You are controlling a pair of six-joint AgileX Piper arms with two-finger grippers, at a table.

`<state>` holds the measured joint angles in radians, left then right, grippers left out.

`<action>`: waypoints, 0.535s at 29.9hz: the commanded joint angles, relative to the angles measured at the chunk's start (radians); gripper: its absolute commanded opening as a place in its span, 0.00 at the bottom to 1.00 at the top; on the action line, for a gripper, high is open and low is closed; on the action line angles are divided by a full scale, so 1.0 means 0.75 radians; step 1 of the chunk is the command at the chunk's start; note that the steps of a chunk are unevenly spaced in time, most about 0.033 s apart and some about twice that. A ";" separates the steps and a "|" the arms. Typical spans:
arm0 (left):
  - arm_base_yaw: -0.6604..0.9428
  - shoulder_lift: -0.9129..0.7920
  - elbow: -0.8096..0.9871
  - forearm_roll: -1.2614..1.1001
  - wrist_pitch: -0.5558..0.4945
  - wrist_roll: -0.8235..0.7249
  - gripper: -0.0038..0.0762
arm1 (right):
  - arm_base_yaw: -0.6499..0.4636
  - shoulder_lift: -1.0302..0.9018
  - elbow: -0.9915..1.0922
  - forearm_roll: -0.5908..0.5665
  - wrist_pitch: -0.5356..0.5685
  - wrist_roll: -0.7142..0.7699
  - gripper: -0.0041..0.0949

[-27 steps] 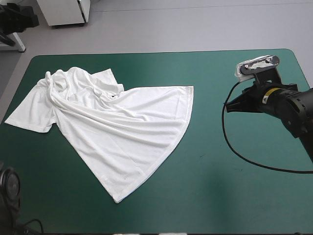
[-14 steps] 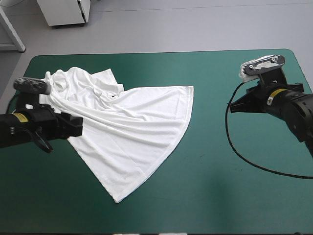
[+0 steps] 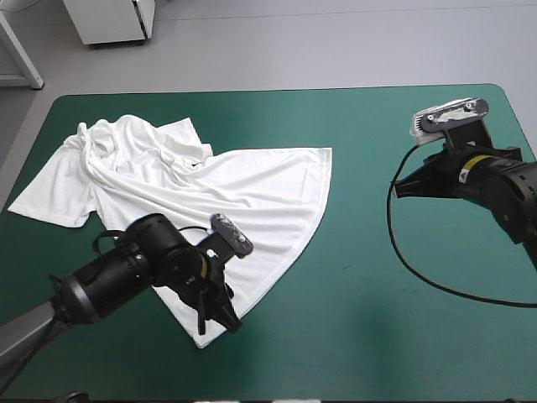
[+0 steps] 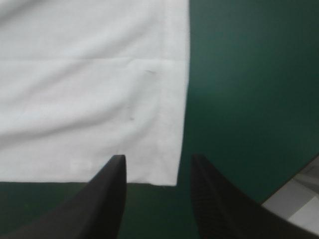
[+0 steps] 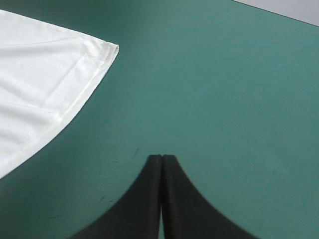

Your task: Fold the cloth

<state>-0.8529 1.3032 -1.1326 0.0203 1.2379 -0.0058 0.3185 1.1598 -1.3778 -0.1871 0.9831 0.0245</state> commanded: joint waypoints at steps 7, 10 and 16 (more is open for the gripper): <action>-0.100 0.036 0.141 0.040 0.066 -0.207 0.66 | -0.005 -0.033 -0.045 -0.010 -0.045 -0.001 0.03; -0.100 0.036 0.209 0.054 0.066 -0.207 0.66 | -0.005 -0.033 -0.045 -0.010 -0.039 -0.001 0.03; -0.100 0.036 0.316 0.064 0.006 -0.249 0.61 | -0.005 -0.033 -0.045 -0.010 -0.037 -0.001 0.03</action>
<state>-0.9222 1.3537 -0.9009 0.0619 1.2187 -0.1713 0.3185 1.1598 -1.3778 -0.1811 1.0027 0.0245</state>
